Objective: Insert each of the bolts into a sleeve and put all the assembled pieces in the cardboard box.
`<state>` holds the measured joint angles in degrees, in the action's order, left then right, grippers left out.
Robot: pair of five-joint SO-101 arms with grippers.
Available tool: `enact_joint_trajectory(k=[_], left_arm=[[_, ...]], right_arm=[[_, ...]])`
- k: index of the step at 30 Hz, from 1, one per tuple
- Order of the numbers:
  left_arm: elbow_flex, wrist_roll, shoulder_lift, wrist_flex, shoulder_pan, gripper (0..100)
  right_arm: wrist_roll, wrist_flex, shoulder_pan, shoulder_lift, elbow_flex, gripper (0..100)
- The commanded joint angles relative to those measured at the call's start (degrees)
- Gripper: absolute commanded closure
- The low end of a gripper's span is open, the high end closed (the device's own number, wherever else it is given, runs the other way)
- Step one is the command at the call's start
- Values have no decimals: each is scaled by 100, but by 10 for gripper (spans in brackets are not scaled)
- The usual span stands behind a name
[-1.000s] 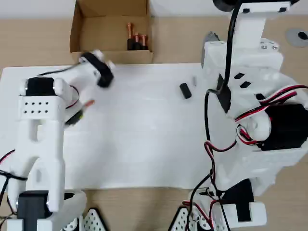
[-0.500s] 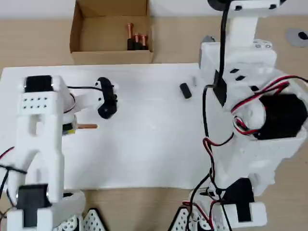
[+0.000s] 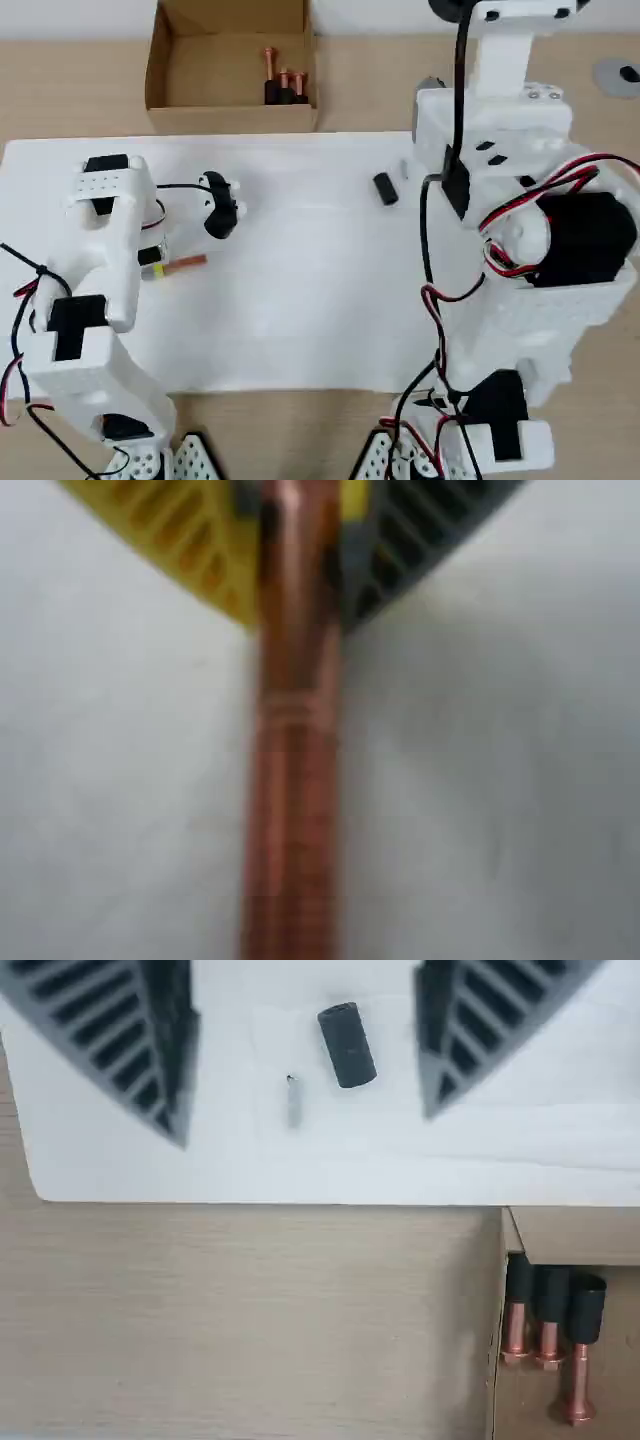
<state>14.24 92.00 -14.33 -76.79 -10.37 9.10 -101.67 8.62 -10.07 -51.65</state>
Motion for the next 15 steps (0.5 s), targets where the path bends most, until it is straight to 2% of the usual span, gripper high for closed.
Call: enact_joint_trajectory(k=[1,5,11,15], left_arm=[[-343,-18,-136,457,-35,923],[-888,-633,-136,440,-35,850],[-1275,-1600,-101,413,-44,836],[-1486,-2892,-84,255,-35,838]], right_arm=[[-44,-79,-75,-163,171,814],[-35,-79,-66,-163,435,814],[-35,-79,-66,-163,453,814],[-35,-79,-66,-163,453,814]])
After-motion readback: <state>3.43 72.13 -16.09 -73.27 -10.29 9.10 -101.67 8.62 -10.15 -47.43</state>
